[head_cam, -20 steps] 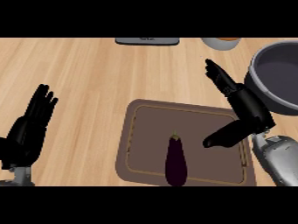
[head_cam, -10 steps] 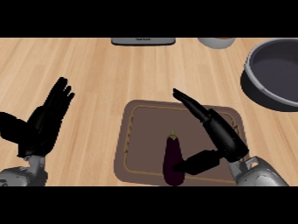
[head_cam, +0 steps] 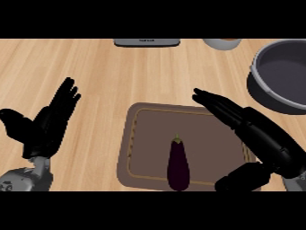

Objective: Pick the eggplant from the tray and place it in the pot

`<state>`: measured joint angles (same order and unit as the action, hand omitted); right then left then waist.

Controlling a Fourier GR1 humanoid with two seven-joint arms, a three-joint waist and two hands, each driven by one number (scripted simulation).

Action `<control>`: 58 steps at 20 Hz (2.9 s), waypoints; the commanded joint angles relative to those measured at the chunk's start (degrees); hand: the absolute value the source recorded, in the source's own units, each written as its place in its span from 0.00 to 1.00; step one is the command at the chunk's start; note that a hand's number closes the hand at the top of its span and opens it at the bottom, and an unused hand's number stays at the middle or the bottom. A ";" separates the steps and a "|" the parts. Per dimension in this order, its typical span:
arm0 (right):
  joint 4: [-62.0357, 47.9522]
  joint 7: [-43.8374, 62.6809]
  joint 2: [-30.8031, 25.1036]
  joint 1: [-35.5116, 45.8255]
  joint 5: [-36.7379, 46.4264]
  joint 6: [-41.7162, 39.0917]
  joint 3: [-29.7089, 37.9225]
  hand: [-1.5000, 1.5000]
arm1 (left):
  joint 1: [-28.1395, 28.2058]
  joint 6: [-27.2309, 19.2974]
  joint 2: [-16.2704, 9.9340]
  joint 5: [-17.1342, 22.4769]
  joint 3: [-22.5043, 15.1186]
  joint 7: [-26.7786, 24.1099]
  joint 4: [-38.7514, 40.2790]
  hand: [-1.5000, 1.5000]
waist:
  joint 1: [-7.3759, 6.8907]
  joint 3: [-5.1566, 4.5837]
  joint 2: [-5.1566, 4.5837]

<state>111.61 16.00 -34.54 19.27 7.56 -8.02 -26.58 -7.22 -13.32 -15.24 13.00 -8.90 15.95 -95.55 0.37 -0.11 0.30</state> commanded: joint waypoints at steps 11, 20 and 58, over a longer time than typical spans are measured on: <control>0.95 42.17 3.33 20.60 -14.15 -19.49 -3.65 0.00 | -0.70 1.70 -0.23 0.37 0.83 3.64 -2.99 0.50 | -1.31 -0.01 -0.10; -6.30 46.06 8.35 20.96 -13.50 -22.30 -5.84 0.00 | -0.31 1.01 2.03 -2.06 0.79 2.81 -1.51 0.50 | -0.85 0.07 -0.17; -25.36 39.02 26.66 12.12 17.92 -24.34 -11.07 0.00 | -1.81 3.55 6.99 -6.80 3.55 4.29 -0.95 0.50 | -0.68 0.11 -0.33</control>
<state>91.58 53.04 -11.09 28.54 23.33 -29.74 -39.02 -7.52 -8.22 -9.59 7.82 -4.35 17.86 -95.83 -0.19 -0.01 -0.01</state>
